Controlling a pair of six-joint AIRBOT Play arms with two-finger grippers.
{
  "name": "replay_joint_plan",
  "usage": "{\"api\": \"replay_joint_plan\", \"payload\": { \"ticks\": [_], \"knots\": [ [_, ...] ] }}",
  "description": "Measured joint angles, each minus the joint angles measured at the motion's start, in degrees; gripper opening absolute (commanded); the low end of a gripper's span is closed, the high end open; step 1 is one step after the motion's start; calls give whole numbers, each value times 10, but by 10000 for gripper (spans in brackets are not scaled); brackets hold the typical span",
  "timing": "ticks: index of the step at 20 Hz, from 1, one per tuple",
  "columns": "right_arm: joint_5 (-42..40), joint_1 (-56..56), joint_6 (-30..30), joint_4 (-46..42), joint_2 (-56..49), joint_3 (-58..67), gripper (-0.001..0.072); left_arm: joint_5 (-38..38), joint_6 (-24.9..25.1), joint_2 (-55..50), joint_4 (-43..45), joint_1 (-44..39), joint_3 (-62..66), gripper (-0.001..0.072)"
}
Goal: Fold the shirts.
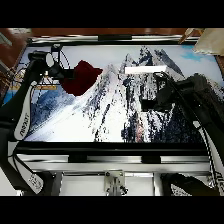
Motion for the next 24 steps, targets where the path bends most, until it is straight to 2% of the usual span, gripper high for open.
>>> {"api": "replay_joint_plan", "payload": {
  "ticks": [4,5,6,7,8,11,14,19,24],
  "knots": [
    [13,0,21,10,0,0,665,31,2,-71,-12,-1,17,720],
    [16,0,24,13,0,0,665,37,2,-82,-13,-2,19,696],
    [17,0,26,16,0,0,666,45,2,-90,-14,-3,21,531],
    [19,0,27,19,0,0,665,54,2,-95,-15,-4,22,258],
    [23,0,29,20,0,0,665,63,2,-97,-15,-4,23,32],
    [41,0,30,21,1,0,665,82,2,-85,-17,-6,30,31],
    [47,0,24,8,9,13,666,103,8,-21,-14,-11,40,31],
    [-12,0,10,-76,67,90,665,125,32,185,0,-60,43,31],
    [-58,0,8,-142,179,155,665,89,13,370,2,-173,-9,31]
  ]
}}
